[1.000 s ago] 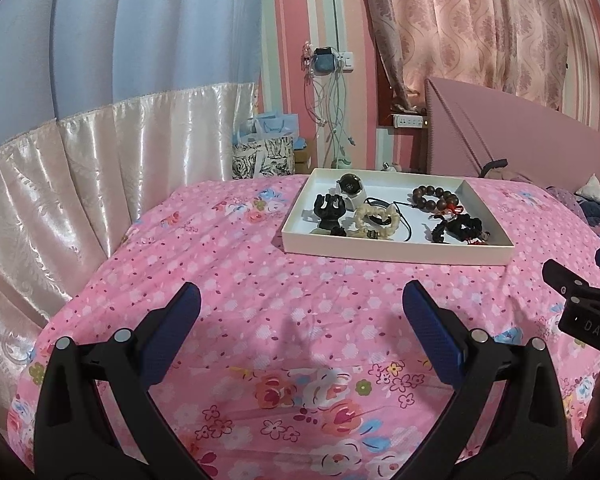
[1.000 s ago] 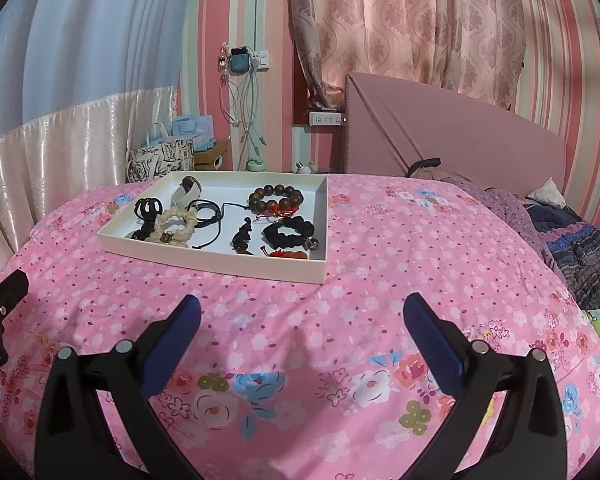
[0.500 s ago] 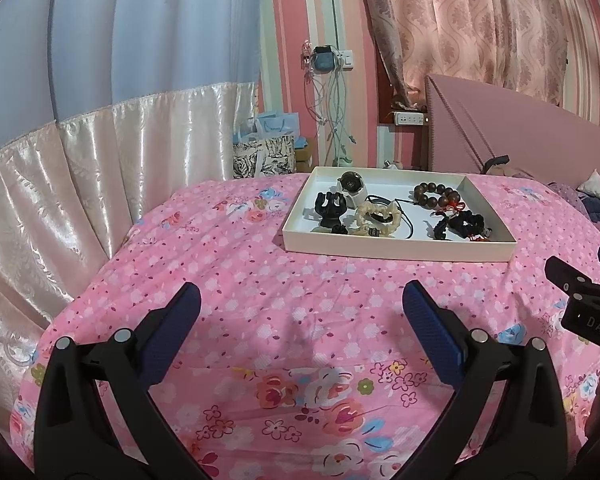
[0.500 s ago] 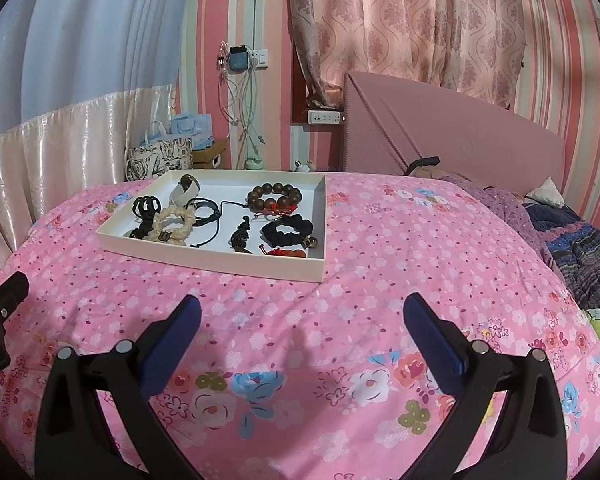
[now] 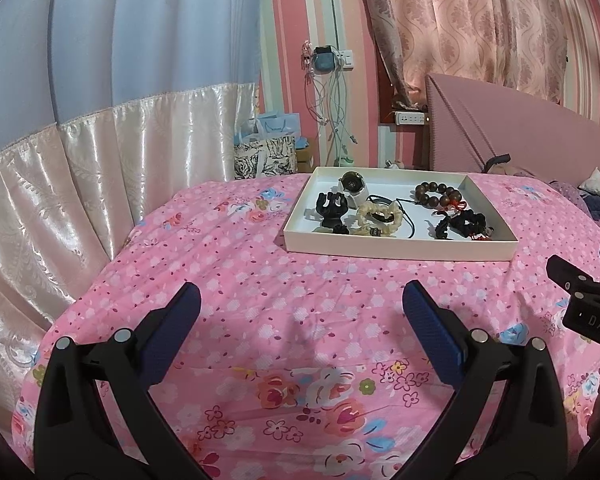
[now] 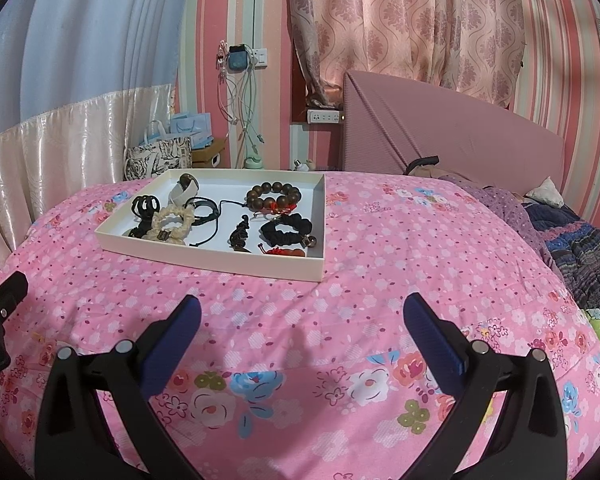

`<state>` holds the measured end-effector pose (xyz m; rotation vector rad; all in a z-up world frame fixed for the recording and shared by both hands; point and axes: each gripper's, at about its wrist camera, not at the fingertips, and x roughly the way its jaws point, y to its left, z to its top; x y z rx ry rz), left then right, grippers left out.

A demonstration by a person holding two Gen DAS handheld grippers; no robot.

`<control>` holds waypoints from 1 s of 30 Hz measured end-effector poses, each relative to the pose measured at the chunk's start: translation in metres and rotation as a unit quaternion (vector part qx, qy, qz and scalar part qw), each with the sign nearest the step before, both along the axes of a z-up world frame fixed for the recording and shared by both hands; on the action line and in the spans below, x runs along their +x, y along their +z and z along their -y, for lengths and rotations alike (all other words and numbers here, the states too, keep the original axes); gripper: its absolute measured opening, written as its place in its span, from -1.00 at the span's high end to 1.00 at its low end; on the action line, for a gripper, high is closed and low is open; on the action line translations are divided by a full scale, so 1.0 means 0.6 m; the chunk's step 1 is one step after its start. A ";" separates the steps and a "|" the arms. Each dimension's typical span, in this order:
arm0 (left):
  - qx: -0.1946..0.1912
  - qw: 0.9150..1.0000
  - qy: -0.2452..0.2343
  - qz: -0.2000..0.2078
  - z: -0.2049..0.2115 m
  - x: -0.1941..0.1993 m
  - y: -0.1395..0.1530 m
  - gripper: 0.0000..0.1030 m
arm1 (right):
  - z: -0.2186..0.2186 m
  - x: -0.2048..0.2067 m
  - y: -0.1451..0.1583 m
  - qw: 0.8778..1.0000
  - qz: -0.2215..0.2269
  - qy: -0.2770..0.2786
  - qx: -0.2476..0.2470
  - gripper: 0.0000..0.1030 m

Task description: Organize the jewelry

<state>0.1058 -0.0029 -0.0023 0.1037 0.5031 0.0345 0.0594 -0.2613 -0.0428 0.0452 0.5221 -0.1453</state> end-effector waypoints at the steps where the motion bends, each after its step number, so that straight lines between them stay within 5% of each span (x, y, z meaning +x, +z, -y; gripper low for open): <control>1: 0.000 1.000 0.000 0.000 0.000 0.000 0.000 -0.94 | 0.000 0.000 0.000 1.000 0.000 0.000 0.000 -0.96; 30: 0.003 1.000 0.001 0.000 -0.001 0.003 0.002 -0.94 | 0.004 0.000 -0.004 1.000 -0.002 -0.001 0.000 -0.96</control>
